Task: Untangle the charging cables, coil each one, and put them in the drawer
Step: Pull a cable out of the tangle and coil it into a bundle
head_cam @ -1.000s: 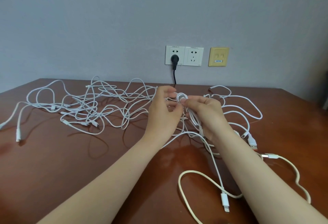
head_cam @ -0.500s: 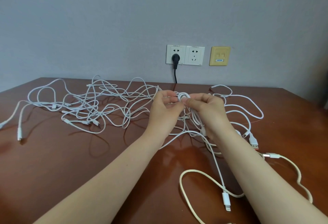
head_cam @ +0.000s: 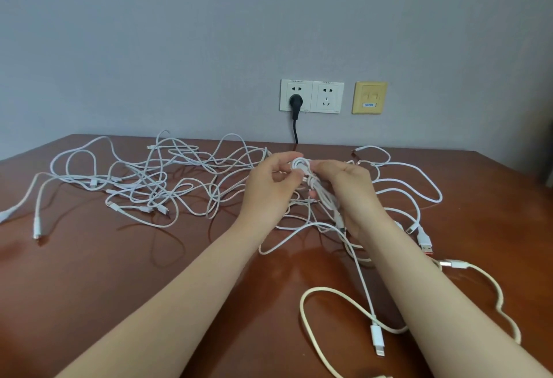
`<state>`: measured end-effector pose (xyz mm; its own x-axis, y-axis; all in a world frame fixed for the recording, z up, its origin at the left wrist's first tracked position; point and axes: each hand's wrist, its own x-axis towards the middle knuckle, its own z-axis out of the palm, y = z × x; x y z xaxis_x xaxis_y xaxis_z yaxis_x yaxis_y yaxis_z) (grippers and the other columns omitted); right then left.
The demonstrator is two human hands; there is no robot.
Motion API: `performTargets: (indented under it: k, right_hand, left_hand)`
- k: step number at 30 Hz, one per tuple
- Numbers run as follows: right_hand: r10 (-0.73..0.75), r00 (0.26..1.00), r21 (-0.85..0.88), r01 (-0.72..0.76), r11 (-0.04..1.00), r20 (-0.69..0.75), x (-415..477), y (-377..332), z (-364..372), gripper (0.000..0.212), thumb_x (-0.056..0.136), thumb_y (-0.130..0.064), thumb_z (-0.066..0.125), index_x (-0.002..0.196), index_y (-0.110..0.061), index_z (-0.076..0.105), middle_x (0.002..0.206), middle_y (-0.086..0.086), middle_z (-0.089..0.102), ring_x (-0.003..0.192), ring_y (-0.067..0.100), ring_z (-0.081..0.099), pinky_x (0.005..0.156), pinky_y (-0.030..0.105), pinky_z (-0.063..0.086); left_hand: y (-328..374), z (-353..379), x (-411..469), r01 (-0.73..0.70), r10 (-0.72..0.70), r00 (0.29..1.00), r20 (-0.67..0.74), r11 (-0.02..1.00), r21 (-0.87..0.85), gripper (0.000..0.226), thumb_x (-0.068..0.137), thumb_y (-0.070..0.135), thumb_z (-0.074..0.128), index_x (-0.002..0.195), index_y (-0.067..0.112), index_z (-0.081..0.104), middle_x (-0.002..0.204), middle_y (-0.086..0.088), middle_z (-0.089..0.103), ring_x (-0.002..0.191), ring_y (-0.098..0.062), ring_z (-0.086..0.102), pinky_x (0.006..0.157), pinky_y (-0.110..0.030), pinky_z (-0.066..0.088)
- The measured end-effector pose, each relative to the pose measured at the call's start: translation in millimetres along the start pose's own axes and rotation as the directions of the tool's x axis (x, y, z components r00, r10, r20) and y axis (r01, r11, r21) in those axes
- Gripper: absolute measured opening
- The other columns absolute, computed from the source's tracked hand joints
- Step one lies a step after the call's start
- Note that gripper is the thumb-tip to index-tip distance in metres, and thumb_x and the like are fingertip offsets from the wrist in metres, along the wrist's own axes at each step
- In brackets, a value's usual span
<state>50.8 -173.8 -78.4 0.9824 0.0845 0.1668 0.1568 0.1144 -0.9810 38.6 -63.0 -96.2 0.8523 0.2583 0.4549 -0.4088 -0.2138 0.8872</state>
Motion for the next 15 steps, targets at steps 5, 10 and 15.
performTargets:
  k: [5, 10, 15]
  right_hand:
    - [0.057, 0.986, -0.037, -0.051, 0.998, 0.159, -1, -3, 0, 0.032, 0.083, 0.006, 0.046, 0.097, -0.009, 0.071, 0.082, 0.012, 0.070, 0.068, 0.017, 0.061, 0.055, 0.018, 0.050]
    - [0.127, 0.973, -0.166, -0.095, 0.982, 0.194, -3, -2, 2, 0.016, 0.090, -0.005, 0.055, 0.100, -0.018, 0.058, 0.073, 0.003, 0.067, 0.049, 0.011, 0.058, 0.044, 0.015, 0.044]
    - [-0.054, 0.994, -0.238, 0.075, 0.968, 0.092, 2, 2, 2, 0.014, 0.086, -0.003, 0.061, 0.089, -0.017, 0.060, 0.065, 0.000, 0.063, 0.037, 0.000, 0.048, 0.041, 0.012, 0.037]
  left_hand:
    - [-2, -4, 3, 0.142, -0.152, 0.988, -0.022, 0.957, -0.252, 0.023, 0.090, -0.002, 0.054, 0.086, 0.019, 0.060, 0.086, 0.000, 0.061, 0.080, -0.012, 0.063, 0.082, -0.024, 0.055]
    - [3, -10, 7, 0.157, -0.201, 0.978, -0.059, 0.889, -0.430, 0.024, 0.092, -0.009, 0.047, 0.086, 0.013, 0.058, 0.090, -0.005, 0.060, 0.079, -0.010, 0.063, 0.074, -0.016, 0.055]
    - [6, -17, 12, 0.041, -0.041, 0.986, -0.164, 0.999, -0.006, 0.031, 0.086, -0.011, 0.046, 0.086, 0.019, 0.054, 0.092, 0.003, 0.056, 0.069, 0.004, 0.058, 0.065, -0.012, 0.049]
